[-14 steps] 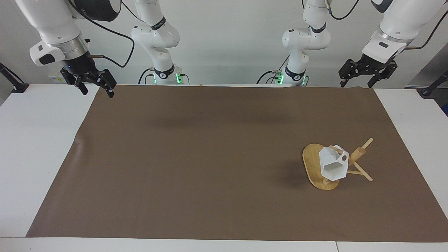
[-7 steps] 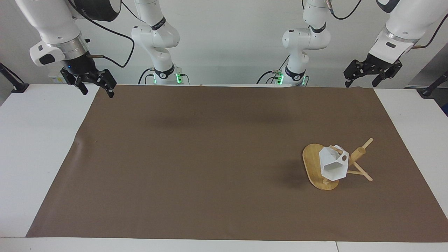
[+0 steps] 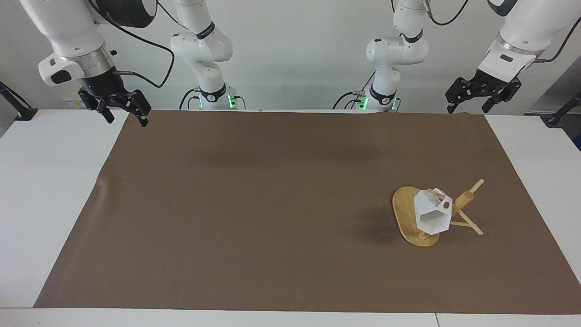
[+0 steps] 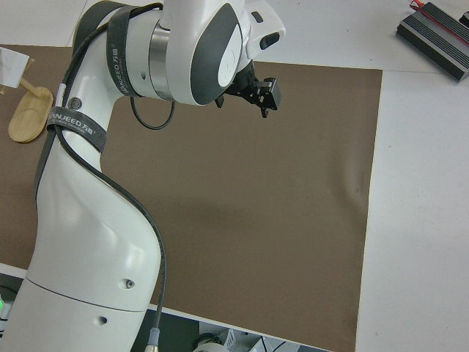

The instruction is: Hang cup on rack

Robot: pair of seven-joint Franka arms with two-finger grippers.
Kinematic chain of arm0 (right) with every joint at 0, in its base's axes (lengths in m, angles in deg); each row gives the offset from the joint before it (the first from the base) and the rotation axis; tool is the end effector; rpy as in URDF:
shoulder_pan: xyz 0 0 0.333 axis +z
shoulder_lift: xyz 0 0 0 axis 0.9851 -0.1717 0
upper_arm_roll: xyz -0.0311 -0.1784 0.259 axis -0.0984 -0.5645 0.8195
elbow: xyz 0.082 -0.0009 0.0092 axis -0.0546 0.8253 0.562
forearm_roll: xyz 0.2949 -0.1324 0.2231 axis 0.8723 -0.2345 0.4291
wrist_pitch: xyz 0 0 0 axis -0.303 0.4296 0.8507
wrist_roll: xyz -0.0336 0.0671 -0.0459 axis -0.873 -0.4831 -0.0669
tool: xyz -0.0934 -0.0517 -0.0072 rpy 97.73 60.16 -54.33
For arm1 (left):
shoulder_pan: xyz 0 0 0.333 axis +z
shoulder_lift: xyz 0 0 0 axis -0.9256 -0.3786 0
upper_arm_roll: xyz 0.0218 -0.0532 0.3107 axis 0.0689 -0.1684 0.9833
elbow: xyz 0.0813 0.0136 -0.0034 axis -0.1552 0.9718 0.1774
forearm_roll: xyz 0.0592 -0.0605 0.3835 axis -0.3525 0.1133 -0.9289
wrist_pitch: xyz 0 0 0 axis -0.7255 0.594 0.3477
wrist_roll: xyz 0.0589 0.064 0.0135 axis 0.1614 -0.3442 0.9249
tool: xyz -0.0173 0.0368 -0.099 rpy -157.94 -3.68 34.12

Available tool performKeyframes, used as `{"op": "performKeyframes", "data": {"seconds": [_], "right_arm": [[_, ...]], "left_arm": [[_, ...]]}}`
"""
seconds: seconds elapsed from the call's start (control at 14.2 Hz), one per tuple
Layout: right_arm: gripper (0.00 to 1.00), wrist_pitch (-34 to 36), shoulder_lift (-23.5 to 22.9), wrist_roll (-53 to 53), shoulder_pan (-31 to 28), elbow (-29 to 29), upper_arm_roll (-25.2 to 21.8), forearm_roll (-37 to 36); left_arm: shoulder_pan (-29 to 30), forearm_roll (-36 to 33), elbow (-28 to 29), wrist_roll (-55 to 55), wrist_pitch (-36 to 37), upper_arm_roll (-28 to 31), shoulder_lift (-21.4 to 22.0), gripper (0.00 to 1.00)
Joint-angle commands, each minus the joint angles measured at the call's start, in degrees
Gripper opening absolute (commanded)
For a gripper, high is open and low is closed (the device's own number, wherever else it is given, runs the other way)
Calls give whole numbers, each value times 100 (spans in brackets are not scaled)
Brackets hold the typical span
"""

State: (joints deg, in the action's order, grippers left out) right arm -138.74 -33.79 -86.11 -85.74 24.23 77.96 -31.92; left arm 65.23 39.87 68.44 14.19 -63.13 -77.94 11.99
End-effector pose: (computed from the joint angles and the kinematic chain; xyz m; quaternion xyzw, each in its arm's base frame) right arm 0.5473 -0.0615 0.6316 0.9972 -0.0732 0.0153 0.0007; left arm 0.5276 -0.0287 0.6621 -0.9991 0.0278 0.0299 0.0133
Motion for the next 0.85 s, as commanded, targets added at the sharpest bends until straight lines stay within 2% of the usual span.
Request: {"op": "performKeyframes", "data": {"seconds": [0.0,0.78], "right_arm": [[100,3,67,-77,-17,82,-2,-22],[100,2,67,-77,-17,82,-2,-22]], "left_arm": [[24,-87,193,5,-93,-24,166,100],[24,-87,219,-268,-409,-24,158,100]]}}
